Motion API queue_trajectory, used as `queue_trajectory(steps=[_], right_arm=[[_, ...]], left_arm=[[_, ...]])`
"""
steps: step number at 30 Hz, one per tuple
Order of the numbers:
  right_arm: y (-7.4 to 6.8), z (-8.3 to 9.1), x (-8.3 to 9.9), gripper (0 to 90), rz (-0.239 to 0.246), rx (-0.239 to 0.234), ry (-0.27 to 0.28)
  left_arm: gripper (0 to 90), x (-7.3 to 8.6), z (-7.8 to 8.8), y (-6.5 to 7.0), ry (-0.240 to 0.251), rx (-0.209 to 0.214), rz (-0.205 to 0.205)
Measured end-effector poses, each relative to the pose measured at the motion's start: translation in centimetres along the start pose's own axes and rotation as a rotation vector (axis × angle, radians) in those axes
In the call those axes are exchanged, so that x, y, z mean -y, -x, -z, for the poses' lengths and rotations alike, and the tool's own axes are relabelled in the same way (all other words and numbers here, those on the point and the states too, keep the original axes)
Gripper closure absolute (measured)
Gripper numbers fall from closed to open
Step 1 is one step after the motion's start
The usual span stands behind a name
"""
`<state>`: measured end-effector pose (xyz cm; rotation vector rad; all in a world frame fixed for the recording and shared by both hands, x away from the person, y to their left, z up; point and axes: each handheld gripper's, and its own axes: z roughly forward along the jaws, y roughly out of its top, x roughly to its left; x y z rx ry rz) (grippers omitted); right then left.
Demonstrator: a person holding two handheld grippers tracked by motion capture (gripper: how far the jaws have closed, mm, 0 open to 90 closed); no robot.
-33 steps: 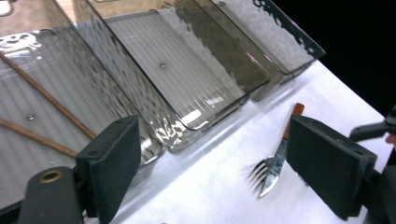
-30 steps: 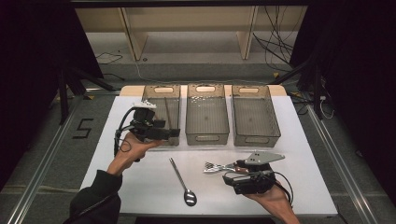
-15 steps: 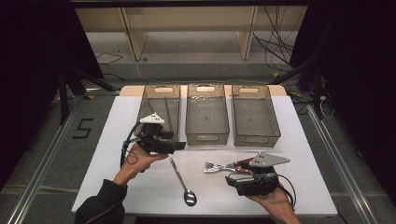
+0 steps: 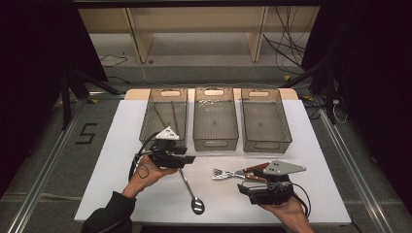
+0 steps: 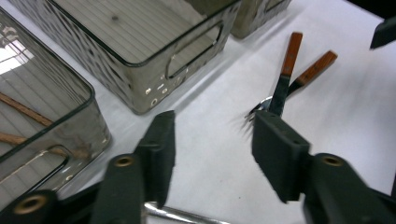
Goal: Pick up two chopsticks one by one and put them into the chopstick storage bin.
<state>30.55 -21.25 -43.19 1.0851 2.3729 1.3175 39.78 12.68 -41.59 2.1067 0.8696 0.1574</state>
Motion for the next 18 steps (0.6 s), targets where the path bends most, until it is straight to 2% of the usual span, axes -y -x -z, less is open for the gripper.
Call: queue_trajectory(steps=[1, 4, 5, 8, 10, 11, 14, 18], right_arm=[[0.0, 0.0, 0.0, 22.8, 0.0, 0.0, 0.0], [0.0, 0.2, 0.0, 22.8, 0.001, 0.003, 0.006], [0.0, 0.2, 0.0, 22.8, 0.001, 0.003, 0.006], [0.0, 0.2, 0.1, 22.8, 0.0, 0.005, 0.005], [0.0, 0.2, 0.1, 22.8, 0.001, 0.005, 0.005], [0.0, 0.2, 0.1, 22.8, 0.001, 0.004, 0.005], [-0.1, 0.2, 0.2, 22.8, 0.003, 0.004, 0.004], [-0.2, 0.3, 0.2, 22.8, 0.003, 0.003, 0.004]], left_arm=[[50.8, 0.1, -0.1, 0.1, -0.008, 0.0, -0.008], [61.7, 0.4, -0.7, 0.4, -0.034, -0.004, -0.039], [61.7, 0.5, -0.8, 0.5, -0.048, -0.007, -0.054], [72.9, 0.8, -1.3, 0.8, -0.065, -0.01, -0.075], [75.1, 1.0, -1.6, 0.9, -0.084, -0.009, -0.094], [80.3, 1.3, -1.9, 0.9, -0.097, -0.002, -0.098], [87.7, 1.6, -2.2, 1.0, -0.107, -0.002, -0.103], [88.8, 2.2, -3.0, 0.9, -0.137, 0.0, -0.107]])
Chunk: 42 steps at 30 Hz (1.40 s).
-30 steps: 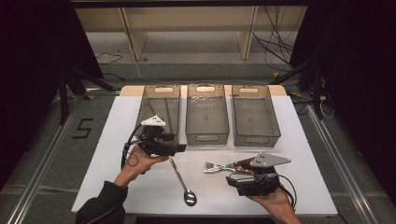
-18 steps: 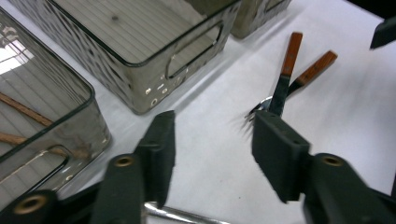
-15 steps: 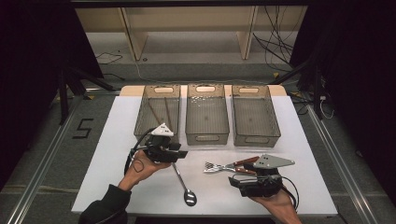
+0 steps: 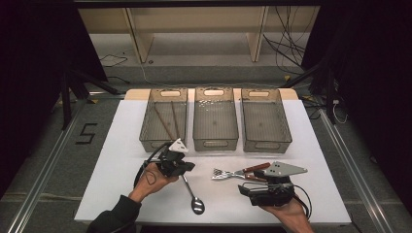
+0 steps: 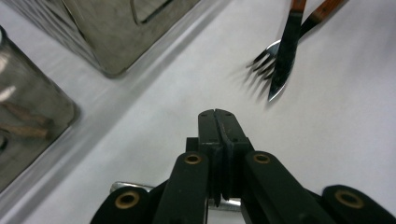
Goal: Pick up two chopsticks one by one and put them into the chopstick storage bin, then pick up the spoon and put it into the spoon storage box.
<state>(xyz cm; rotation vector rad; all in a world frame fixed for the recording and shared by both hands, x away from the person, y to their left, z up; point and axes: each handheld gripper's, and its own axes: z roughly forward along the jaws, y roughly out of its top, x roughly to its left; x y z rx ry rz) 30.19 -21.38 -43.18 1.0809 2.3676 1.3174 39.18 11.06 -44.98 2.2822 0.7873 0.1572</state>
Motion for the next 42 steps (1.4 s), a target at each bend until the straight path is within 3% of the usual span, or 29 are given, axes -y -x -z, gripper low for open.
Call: queue_trajectory(steps=[16, 25, 34, 42], right_arm=[[0.0, -0.1, 0.2, 22.8, 0.003, -0.009, -0.008], [-0.1, 0.0, 0.3, 22.8, 0.005, -0.008, -0.009], [-0.2, 0.0, 0.2, 22.8, 0.005, -0.007, -0.011], [-0.1, 0.0, 0.2, 22.8, 0.002, -0.007, -0.008]], left_arm=[[88.9, 0.7, -1.5, -0.6, -0.068, 0.003, 0.008], [88.9, 1.3, -2.2, -0.8, -0.145, -0.016, -0.008], [88.9, 2.4, -0.6, -1.0, -0.204, -0.042, -0.007], [88.8, 4.3, 1.5, -1.2, -0.241, -0.043, 0.023]])
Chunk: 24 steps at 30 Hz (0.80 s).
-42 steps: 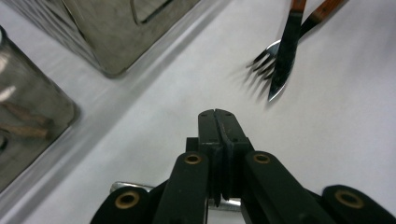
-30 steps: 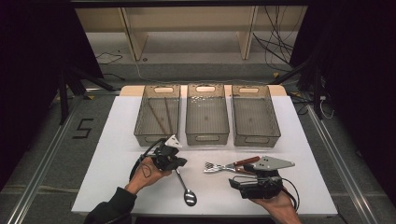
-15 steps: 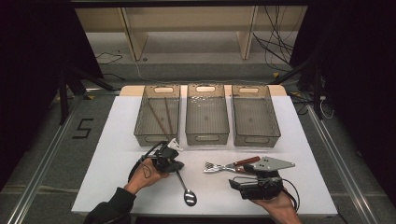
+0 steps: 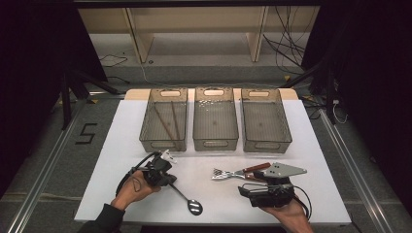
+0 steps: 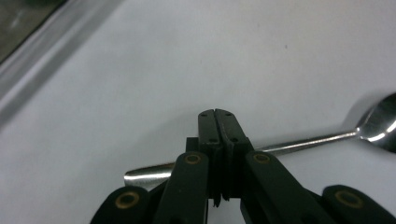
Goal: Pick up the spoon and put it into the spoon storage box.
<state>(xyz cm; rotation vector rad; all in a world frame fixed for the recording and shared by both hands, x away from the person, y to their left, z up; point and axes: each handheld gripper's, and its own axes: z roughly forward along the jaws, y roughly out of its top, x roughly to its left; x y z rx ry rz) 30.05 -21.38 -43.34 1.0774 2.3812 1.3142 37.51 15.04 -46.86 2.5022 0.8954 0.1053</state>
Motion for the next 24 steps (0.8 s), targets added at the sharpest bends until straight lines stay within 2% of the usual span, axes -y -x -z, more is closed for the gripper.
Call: queue_trajectory(steps=[8, 18, 24], right_arm=[[-0.1, -0.1, -0.1, 22.8, 0.0, 0.002, -0.003], [0.0, 0.0, -0.1, 22.8, 0.001, 0.003, -0.001], [-0.1, 0.0, -0.1, 22.8, 0.001, 0.004, -0.003]], left_arm=[[88.7, 1.7, 1.2, 0.6, -0.047, 0.0, -0.018], [88.7, 2.2, 1.9, 1.4, -0.107, 0.012, -0.055], [88.5, 1.9, 2.3, 1.6, -0.095, 0.003, -0.072]])
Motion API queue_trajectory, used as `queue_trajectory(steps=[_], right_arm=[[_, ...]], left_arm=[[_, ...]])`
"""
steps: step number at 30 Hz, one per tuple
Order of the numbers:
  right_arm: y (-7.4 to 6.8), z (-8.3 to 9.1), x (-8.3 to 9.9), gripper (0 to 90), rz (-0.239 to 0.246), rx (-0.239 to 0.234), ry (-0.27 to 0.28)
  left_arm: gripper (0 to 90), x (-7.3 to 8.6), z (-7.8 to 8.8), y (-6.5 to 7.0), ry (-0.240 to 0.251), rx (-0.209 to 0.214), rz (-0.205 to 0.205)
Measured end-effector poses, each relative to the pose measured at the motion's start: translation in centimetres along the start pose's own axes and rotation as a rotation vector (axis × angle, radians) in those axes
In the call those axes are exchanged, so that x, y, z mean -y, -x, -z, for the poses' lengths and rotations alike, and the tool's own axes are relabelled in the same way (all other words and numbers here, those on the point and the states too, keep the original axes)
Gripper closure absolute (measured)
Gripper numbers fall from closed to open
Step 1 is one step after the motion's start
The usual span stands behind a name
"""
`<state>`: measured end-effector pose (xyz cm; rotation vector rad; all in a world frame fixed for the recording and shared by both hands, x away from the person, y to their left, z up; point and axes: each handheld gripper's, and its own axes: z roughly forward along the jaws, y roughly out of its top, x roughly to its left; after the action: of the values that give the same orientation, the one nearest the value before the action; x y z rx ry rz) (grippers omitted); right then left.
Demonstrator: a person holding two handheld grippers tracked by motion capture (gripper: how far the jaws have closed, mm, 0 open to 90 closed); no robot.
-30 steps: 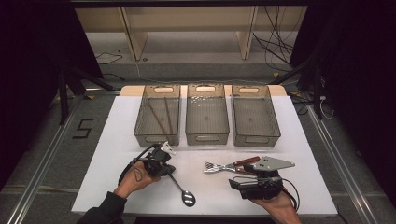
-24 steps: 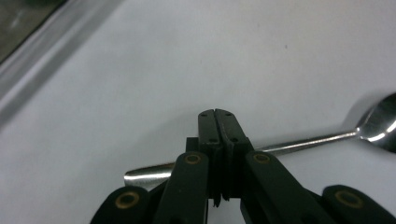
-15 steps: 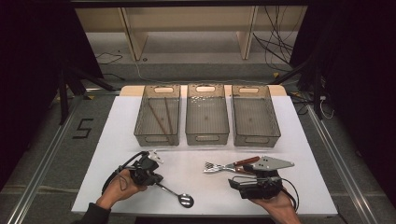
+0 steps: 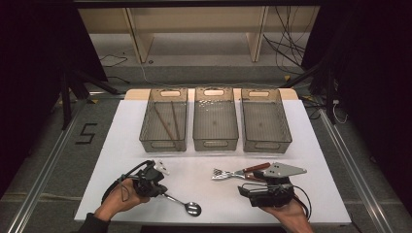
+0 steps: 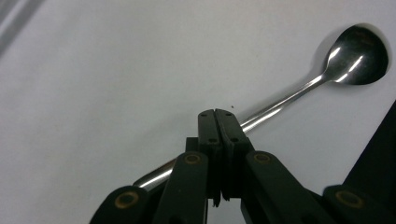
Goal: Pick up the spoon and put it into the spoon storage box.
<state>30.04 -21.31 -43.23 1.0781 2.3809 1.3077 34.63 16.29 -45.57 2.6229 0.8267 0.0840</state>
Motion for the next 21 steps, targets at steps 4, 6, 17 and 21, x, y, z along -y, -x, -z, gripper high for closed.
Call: queue_trajectory(steps=[4, 6, 17, 21], right_arm=[[0.0, 0.0, 0.0, 22.8, 0.0, 0.0, 0.0], [0.0, 0.0, 0.0, 22.8, 0.0, -0.001, -0.001], [0.0, 0.0, 0.0, 22.9, 0.0, -0.002, 0.001], [0.0, 0.0, 0.0, 22.9, 0.0, -0.002, 0.0]], left_arm=[[86.2, -0.6, 0.7, 0.1, 0.012, -0.003, -0.027], [76.1, -0.8, 0.9, 0.2, 0.01, 0.007, -0.049], [30.6, -1.6, 0.6, 0.7, -0.109, 0.019, -0.237], [30.3, -1.6, 0.1, 0.7, -0.128, 0.031, -0.272]])
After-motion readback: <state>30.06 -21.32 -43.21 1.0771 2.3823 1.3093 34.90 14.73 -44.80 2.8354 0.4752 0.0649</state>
